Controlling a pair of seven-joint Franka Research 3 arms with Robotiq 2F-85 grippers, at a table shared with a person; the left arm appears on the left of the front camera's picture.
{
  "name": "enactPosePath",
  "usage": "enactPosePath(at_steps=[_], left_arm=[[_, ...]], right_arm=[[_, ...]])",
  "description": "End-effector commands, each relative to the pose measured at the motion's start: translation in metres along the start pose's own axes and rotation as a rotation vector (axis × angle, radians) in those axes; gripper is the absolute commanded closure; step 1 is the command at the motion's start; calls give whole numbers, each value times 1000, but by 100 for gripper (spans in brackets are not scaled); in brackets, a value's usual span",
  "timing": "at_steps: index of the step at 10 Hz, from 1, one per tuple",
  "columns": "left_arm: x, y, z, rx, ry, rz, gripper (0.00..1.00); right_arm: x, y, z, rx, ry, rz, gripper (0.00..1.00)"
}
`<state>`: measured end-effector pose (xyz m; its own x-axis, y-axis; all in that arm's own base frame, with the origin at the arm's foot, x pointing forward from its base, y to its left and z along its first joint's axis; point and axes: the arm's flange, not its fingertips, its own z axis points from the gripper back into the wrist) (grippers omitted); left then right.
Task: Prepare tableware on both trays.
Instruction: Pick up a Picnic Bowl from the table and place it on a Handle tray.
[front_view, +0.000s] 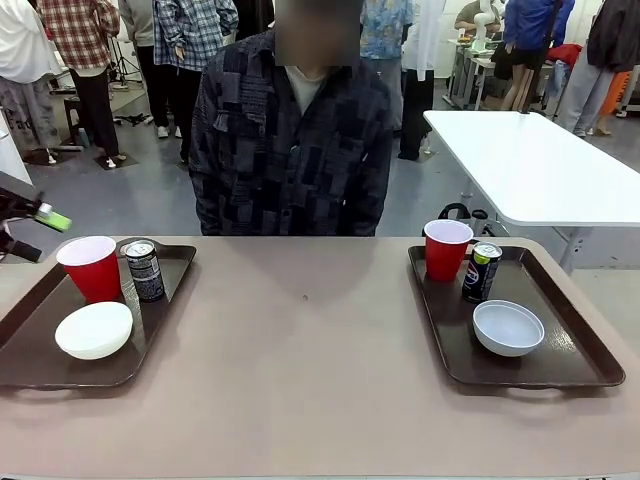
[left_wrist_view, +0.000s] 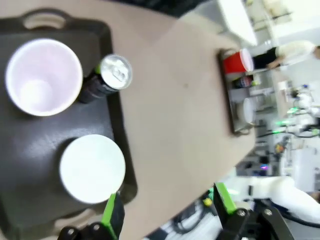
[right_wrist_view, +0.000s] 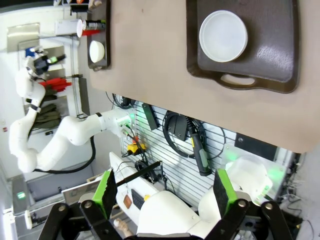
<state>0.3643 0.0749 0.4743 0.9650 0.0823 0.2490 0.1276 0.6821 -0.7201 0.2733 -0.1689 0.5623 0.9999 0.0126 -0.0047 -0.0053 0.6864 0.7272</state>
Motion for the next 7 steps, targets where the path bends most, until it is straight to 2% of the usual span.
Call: enactPosePath(at_steps=[1,3,7], left_arm=[[-15,9,20,-132,-10,6,5],[-19,13,42,-161,-32,62,5],[-13,8,43,-90,-13,121,5]], right_arm=[[0,0,0,7,-4,8,0],[0,0,0,7,-4,8,0],[0,0,0,7,-4,8,0]])
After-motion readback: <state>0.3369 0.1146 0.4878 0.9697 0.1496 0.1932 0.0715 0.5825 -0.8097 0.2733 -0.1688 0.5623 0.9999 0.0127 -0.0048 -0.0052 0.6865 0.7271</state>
